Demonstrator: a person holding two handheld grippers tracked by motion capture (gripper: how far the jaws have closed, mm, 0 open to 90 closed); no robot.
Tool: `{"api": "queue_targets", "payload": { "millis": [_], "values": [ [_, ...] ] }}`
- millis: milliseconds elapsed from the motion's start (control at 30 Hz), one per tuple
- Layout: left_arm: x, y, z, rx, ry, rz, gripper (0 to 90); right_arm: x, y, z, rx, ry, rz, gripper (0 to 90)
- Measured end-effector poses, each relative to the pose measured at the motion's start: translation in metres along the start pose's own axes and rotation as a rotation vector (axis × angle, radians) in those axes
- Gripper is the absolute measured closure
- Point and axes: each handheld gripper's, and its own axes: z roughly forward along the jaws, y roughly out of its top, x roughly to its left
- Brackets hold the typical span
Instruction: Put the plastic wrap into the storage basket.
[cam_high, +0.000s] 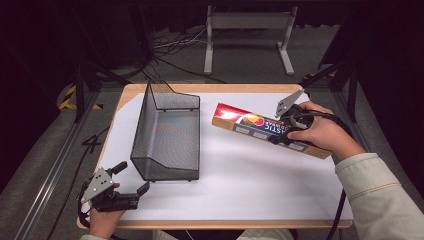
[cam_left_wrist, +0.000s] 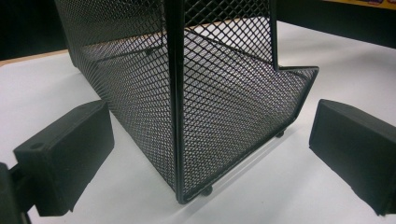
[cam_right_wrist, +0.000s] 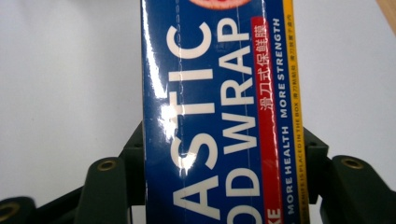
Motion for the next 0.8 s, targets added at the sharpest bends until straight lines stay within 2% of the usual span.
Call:
{"api": "queue_targets", "payload": {
  "millis": [167, 333, 467, 533, 700, 800],
  "values": [
    [0.000, 0.001, 0.002, -0.002, 0.000, 0.005, 0.8, 0.004, 0.003, -0.006, -0.010, -0.021, 0.072, 41.4],
    [0.000, 0.001, 0.003, 0.000, 0.001, 0.006, 0.9, 0.009, 0.008, -0.015, -0.023, -0.071, 0.184, 41.4],
    [0.000, 0.001, 0.002, -0.003, 0.002, 0.005, 0.9, 0.011, 0.012, -0.020, -0.035, -0.074, 0.270, 41.4],
    [0.000, 0.001, 0.001, -0.004, 0.001, 0.006, 0.8, 0.012, 0.015, -0.022, -0.026, -0.059, 0.299, 41.5],
    [0.000, 0.000, 0.000, -0.006, 0.005, 0.005, 0.8, 0.019, 0.024, -0.024, -0.027, -0.069, 0.343, 41.5],
    [-0.001, -0.001, -0.003, -0.003, 0.009, 0.001, 0.8, 0.023, 0.031, -0.025, -0.026, -0.074, 0.352, 41.4]
  ]
}}
